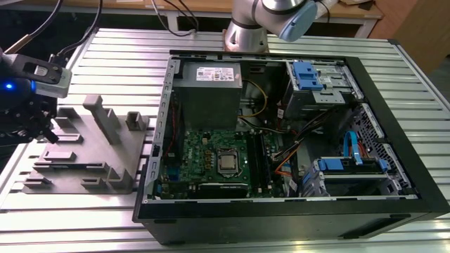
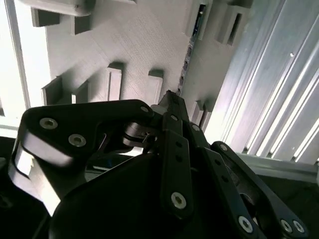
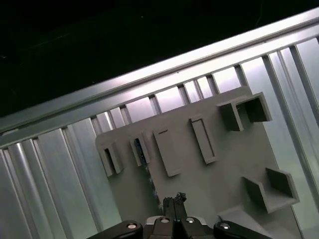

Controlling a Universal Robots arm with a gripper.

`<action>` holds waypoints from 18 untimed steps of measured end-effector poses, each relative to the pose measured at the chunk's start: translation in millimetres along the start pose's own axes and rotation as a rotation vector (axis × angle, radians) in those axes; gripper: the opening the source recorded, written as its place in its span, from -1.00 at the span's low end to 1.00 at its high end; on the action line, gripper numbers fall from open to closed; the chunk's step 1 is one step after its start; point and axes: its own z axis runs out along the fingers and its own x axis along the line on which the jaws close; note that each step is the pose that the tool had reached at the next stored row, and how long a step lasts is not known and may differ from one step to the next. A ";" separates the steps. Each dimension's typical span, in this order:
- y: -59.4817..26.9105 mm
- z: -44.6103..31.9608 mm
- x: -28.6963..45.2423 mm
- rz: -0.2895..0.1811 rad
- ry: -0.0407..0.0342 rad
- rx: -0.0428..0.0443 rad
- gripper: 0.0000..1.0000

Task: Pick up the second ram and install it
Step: 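Pick up the second ram and move it above second insertion slot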

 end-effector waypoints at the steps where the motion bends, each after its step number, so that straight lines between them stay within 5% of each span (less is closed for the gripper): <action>1: 0.0 0.1 0.0 -0.018 0.0003 -0.0006 -0.86; 18: -0.2 5.9 0.6 -0.301 0.0020 -0.0101 -0.86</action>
